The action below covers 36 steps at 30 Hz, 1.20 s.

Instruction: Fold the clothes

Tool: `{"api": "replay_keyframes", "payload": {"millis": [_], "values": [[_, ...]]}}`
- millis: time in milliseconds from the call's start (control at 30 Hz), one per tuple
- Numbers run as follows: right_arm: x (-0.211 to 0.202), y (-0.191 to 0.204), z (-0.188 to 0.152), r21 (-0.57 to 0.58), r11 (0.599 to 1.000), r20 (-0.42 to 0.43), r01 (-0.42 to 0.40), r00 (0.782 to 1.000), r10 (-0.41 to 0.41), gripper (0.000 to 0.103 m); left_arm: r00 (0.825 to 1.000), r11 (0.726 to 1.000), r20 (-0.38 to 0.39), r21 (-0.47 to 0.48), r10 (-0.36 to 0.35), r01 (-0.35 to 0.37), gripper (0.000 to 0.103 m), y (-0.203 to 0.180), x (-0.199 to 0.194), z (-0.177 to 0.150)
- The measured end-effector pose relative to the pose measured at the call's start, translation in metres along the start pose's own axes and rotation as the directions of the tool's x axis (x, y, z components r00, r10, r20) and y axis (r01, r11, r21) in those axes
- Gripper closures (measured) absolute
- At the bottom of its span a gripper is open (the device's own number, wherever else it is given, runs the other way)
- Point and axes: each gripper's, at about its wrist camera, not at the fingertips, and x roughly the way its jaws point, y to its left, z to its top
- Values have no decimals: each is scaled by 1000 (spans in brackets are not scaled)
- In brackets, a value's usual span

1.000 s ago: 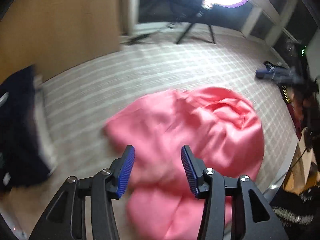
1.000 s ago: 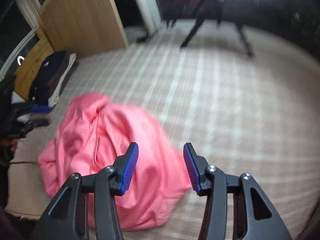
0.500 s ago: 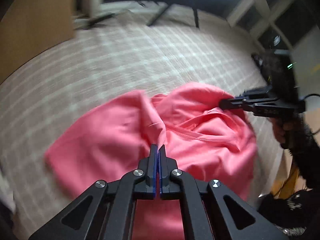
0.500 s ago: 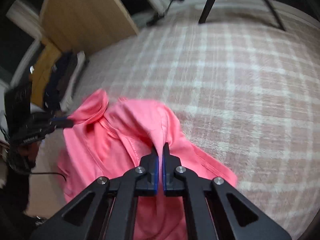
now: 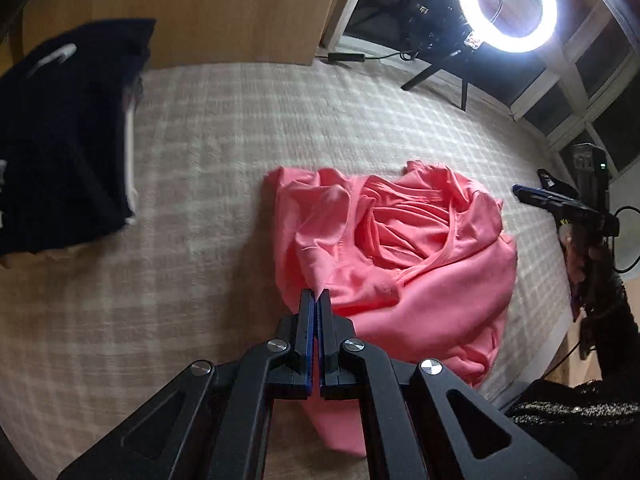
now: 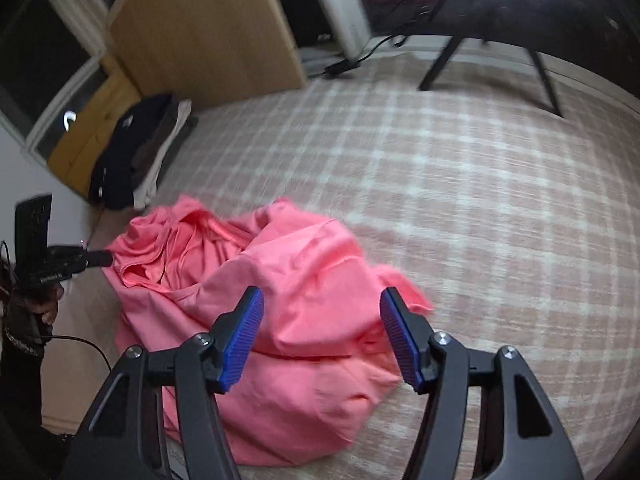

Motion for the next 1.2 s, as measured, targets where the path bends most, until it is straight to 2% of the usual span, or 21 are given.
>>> {"api": "replay_keyframes", "payload": {"millis": [100,200,300,400,433,467,533,633,733,800,933,1000,1067,1133,1167,1200], "values": [[-2,23,2,-52,998,9,-39,999,39,43,997,997,11,-8,-75,75,103,-5,-3,0],[4,33,4,-97,995,1,-25,1000,25,43,995,993,1,62,-104,104,103,-27,-10,-6],[18,25,2,-108,994,-33,-24,999,21,43,996,991,-13,100,-84,85,102,-40,-13,-18],[32,18,-1,-119,993,-66,-23,998,15,47,999,998,13,52,-38,37,102,-25,-21,-19],[36,15,-2,-123,992,-77,-23,997,14,79,999,999,30,25,-31,30,102,-16,-25,-16],[41,13,-3,-126,992,-88,-23,996,12,98,999,1000,50,2,-20,19,102,-8,-28,-10],[41,3,2,-84,996,-69,-32,997,27,99,996,1000,93,-28,3,0,102,4,-34,4],[24,-20,19,19,998,16,-67,998,67,99,988,999,154,-44,19,-13,102,12,-41,31],[7,-44,35,103,990,115,-101,989,89,99,982,999,182,-21,49,-46,102,10,-38,58],[8,-59,44,139,986,142,-87,988,67,99,982,998,176,-3,65,-66,102,5,-27,68],[22,-72,49,171,983,110,-64,993,46,99,990,995,105,25,95,-98,100,5,7,83],[27,-72,48,163,985,90,-47,995,32,99,994,996,73,35,84,-86,100,5,21,86],[30,-71,45,146,989,71,3,997,-13,99,997,997,43,37,59,-60,100,7,29,85],[33,-75,39,155,988,55,17,998,-25,99,999,998,1,44,42,-42,94,10,35,83],[34,-79,37,165,986,38,6,999,-13,99,999,999,-15,30,44,-44,80,12,37,82],[34,-82,34,177,984,25,1,1000,-5,97,998,999,-24,19,49,-49,71,13,39,80]]}}
